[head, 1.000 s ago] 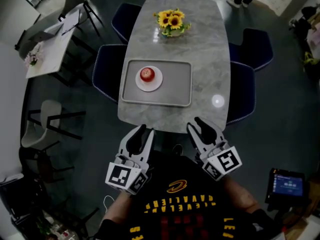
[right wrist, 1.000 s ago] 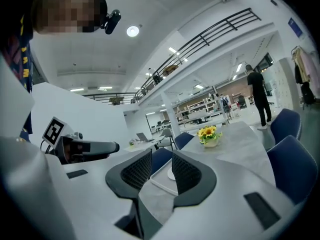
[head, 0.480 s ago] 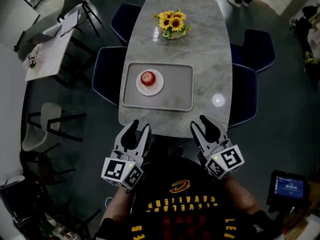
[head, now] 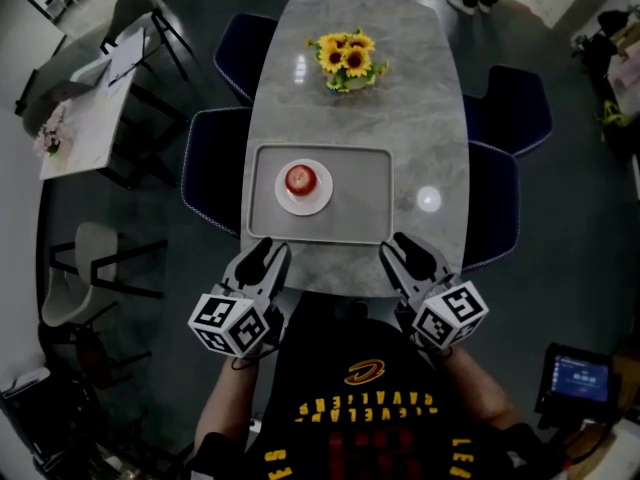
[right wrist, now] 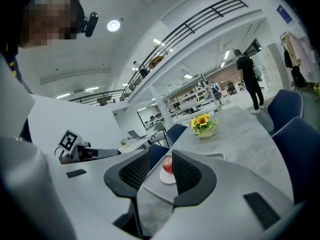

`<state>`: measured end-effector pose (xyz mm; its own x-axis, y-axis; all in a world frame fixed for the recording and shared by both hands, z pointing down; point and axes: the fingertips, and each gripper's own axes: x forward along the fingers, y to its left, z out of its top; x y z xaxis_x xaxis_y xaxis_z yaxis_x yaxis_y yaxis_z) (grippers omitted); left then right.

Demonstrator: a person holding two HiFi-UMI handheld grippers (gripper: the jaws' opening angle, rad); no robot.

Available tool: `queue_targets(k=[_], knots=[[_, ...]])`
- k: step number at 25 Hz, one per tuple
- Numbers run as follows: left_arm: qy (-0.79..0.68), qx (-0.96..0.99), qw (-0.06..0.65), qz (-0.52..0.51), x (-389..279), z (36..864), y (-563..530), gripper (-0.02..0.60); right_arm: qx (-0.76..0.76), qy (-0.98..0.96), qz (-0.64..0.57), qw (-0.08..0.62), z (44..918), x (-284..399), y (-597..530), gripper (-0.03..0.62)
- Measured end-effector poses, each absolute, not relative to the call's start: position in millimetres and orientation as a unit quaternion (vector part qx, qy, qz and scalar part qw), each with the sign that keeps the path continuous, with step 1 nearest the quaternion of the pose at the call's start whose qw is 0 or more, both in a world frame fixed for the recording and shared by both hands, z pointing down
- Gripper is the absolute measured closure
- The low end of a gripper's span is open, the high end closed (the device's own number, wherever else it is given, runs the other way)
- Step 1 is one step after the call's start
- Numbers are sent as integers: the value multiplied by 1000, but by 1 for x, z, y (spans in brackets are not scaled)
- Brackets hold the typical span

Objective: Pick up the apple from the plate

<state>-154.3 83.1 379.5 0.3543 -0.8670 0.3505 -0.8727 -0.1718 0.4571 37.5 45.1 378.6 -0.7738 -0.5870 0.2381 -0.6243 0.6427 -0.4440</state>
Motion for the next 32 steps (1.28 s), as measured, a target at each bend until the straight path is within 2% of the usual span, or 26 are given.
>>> queue_targets(k=[10, 32], knots=[[-517, 751, 410, 17, -205, 439, 20, 433, 343, -876, 332, 66, 427, 3, -11, 455], [-453, 709, 531, 104, -240, 576, -56, 433, 362, -808, 438, 155, 540, -46, -73, 456]])
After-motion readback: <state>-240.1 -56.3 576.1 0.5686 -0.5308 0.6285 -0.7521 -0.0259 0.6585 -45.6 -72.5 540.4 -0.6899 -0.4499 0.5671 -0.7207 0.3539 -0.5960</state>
